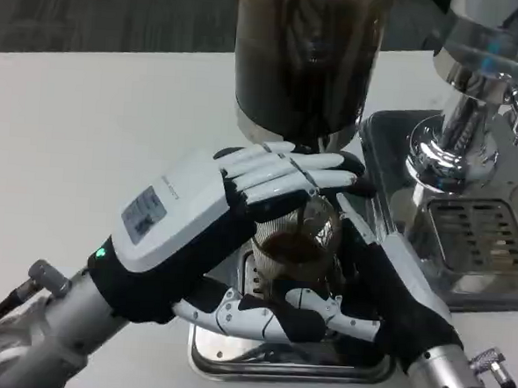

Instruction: Grasp the cup under the faucet to collect the drink, then remove the cup.

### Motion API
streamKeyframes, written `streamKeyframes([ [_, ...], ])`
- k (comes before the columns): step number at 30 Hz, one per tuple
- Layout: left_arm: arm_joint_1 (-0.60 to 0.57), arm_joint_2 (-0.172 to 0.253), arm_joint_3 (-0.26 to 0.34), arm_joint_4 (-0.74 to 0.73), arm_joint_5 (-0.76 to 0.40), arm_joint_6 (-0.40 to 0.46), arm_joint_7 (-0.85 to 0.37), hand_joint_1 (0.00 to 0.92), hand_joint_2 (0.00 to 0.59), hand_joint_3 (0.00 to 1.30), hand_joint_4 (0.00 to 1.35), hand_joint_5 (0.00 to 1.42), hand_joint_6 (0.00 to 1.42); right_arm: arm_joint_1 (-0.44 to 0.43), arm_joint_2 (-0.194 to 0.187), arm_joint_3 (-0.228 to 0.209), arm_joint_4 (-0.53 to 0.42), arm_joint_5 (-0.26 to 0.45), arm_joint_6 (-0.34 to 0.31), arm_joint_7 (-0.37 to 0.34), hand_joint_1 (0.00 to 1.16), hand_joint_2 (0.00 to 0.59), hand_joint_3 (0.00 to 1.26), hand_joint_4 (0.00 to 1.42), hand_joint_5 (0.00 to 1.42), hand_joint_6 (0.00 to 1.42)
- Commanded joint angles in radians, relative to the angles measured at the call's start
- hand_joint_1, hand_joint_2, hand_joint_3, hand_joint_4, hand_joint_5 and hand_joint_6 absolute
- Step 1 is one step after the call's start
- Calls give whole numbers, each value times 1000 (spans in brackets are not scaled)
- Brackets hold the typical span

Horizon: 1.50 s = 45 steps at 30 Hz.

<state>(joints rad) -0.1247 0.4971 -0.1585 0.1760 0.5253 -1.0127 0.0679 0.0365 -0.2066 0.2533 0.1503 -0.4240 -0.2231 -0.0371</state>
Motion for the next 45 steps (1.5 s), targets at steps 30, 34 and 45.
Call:
streamKeyframes([
  [30,113,-98,287,-59,-20,34,199,0,173,167,0,153,66,-9,18,-8,18,9,-38,-21,530,206,0,0,0,65],
  [34,164,-108,344,-16,16,50,261,0,176,156,0,133,38,-6,26,-10,22,11,-42,-32,544,202,0,0,0,79],
  [45,265,-100,369,75,118,134,393,0,198,142,0,119,16,-19,46,-6,71,33,-75,-38,659,158,0,0,0,110],
])
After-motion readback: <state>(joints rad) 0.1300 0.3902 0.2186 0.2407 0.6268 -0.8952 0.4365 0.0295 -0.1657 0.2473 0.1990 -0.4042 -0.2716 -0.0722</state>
